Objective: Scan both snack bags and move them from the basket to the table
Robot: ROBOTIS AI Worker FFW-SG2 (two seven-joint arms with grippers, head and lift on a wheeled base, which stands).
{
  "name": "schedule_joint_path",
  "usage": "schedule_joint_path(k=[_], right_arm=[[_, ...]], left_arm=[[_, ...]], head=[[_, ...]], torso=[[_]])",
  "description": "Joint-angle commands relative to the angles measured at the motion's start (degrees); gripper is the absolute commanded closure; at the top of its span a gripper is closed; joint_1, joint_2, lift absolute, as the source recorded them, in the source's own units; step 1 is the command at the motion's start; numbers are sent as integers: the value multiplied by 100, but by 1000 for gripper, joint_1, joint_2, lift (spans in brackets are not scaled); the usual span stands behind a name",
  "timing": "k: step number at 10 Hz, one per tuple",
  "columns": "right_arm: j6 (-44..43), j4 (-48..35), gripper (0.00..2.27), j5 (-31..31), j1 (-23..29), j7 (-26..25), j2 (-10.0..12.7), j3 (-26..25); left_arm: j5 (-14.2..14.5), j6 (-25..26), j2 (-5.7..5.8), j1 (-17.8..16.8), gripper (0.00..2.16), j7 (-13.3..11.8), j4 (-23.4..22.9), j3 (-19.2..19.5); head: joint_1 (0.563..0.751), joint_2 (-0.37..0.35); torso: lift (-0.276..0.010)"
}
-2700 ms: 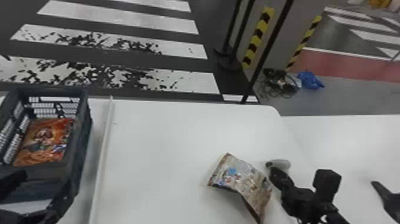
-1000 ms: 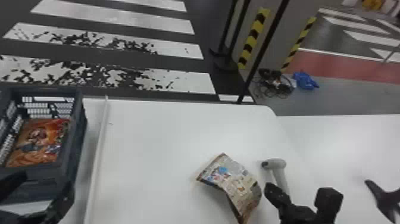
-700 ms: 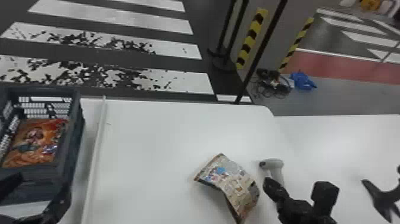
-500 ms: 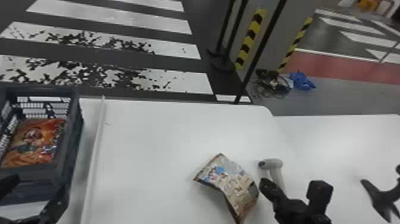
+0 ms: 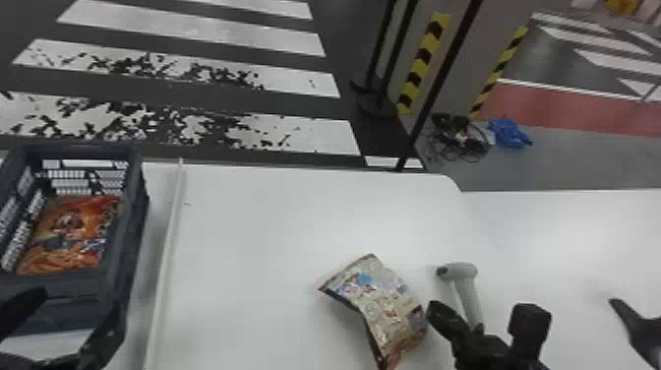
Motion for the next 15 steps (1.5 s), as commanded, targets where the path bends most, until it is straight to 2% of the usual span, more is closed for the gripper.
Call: schedule_joint_path(k=[1, 3, 8, 13, 14, 15], right_arm=[[-25, -75, 2246, -130, 157, 16, 6, 36], [-61, -190, 2246, -314, 368, 43, 32, 36], [-61, -664, 2246, -780, 869, 157, 287, 36], [80, -805, 2246, -991, 974, 227, 454, -26], [80, -919, 2246, -1088, 1115, 227, 516, 18], [-25, -1183, 2246, -1325, 1361, 289, 718, -44]], left_arm=[[0, 0, -1, -17, 12, 0, 5, 0], [9, 0, -1, -43, 12, 0, 23, 0], [97, -176, 43, -34, 12, -70, 67, 27], [97, -194, 70, 71, 12, -114, -74, 27], [97, -194, 70, 89, 12, -114, -100, 27], [97, -194, 70, 115, 12, -114, -135, 27]], head=[[695, -278], [695, -270], [695, -246], [695, -231], [695, -233], [695, -227]], torso=[[-98], [-98], [-98], [-98], [-98], [-98]])
